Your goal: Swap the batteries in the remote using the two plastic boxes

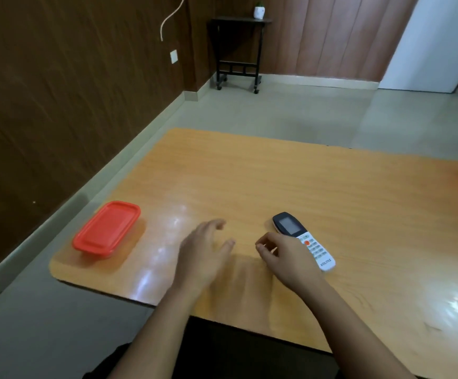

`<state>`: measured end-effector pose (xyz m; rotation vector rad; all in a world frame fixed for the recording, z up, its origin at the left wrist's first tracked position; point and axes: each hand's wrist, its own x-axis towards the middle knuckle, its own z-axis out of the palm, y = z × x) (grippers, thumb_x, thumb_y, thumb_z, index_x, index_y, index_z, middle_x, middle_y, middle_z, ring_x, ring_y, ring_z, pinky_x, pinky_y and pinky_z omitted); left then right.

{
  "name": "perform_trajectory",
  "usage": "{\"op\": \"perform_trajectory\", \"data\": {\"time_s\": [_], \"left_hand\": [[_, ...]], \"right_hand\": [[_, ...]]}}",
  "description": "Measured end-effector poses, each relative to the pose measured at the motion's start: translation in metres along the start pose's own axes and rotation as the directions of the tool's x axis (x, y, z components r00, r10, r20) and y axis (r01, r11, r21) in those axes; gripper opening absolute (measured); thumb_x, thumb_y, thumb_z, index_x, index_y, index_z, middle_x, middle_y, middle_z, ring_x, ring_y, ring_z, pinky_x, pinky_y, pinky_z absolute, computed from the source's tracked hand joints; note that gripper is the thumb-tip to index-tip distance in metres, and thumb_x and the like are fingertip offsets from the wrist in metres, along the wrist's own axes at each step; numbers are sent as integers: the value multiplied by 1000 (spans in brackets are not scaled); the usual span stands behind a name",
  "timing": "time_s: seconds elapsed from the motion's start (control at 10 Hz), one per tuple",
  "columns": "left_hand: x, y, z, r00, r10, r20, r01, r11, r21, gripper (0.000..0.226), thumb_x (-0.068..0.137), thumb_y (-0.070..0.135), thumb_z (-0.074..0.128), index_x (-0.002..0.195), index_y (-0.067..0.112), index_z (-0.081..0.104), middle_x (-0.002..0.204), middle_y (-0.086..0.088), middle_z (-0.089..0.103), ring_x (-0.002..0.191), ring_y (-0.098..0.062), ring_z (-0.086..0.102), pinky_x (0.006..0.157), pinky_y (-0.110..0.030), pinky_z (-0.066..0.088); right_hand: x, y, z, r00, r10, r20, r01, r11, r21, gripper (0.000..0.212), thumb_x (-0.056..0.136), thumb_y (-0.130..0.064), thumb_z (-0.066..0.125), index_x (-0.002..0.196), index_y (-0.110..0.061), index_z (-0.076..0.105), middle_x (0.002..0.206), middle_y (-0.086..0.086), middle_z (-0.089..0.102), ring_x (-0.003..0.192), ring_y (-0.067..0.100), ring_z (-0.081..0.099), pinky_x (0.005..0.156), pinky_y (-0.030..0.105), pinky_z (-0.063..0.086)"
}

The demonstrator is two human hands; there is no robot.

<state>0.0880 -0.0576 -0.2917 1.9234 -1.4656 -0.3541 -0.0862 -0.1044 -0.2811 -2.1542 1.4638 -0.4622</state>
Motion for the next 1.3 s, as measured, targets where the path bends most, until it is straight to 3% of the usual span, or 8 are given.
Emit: {"op": "perform_trajectory", "data": {"time_s": [0.1, 0.2, 0.3, 0.4, 0.6, 0.7, 1.2, 1.3], "left_hand": [[-5, 20, 27, 974, 92, 209, -106, 993, 59, 48, 86, 45, 58, 131, 32, 49, 129, 12, 55, 116, -9, 52, 97, -32, 46], [-4, 32, 44, 946, 154, 284, -191, 976, 108, 50, 87, 46, 54, 134, 31, 46, 135, 11, 50, 125, -12, 44, 102, -31, 39], [0, 37, 55, 936, 171, 307, -219, 967, 128, 52, 88, 46, 54, 137, 30, 42, 140, 10, 45, 130, -12, 39, 106, -30, 34], [6, 38, 61, 944, 143, 297, -196, 968, 159, 55, 88, 48, 53, 139, 30, 40, 147, 9, 40, 136, -12, 33, 110, -30, 29], [8, 47, 73, 926, 88, 366, -211, 927, 312, 62, 89, 54, 47, 144, 31, 30, 158, 4, 18, 145, -19, 13, 115, -38, 15], [7, 51, 77, 931, 89, 354, -216, 917, 335, 63, 88, 55, 46, 144, 30, 30, 158, 2, 18, 145, -21, 13, 115, -39, 15], [10, 43, 73, 920, 116, 374, -244, 916, 317, 61, 90, 56, 42, 145, 34, 26, 159, 4, 16, 146, -18, 12, 116, -36, 13], [4, 45, 72, 911, 107, 398, -257, 903, 344, 61, 92, 56, 37, 147, 33, 22, 160, 4, 12, 147, -19, 8, 117, -38, 11]], "right_hand": [[5, 15, -16, 978, 82, -189, -95, 994, -61, 23, 92, -37, 51, 108, -25, 62, 105, -6, 63, 102, 17, 58, 75, 34, 50], [5, 40, -27, 961, 236, -143, -265, 932, -245, 58, 85, -47, 57, 136, -25, 41, 130, 0, 48, 120, 24, 43, 88, 35, 45], [1, 60, -22, 950, 310, -33, -309, 927, -213, 74, 81, -44, 63, 144, -22, 30, 136, 2, 42, 125, 24, 40, 94, 35, 43], [2, 72, -15, 944, 298, -143, -298, 954, 24, 65, 80, -37, 65, 139, -21, 42, 124, 2, 53, 120, 22, 46, 88, 32, 41], [33, 97, -15, 749, 413, -519, -401, 905, 141, 50, 77, -36, 67, 122, -16, 56, 107, 8, 62, 105, 29, 52, 83, 36, 42], [56, 97, -19, 705, 490, -514, -452, 868, 207, 52, 76, -37, 66, 122, -17, 54, 112, 7, 60, 108, 29, 50, 79, 35, 42], [53, 99, -17, 735, 477, -481, -449, 875, 181, 81, 72, -58, 68, 138, -23, 38, 132, 2, 49, 123, 24, 42, 88, 38, 44], [4, 106, -6, 817, 379, -435, -445, 894, -57, 80, 81, -70, 43, 145, -22, 31, 147, 0, 40, 134, 20, 35, 105, 37, 32]]}}
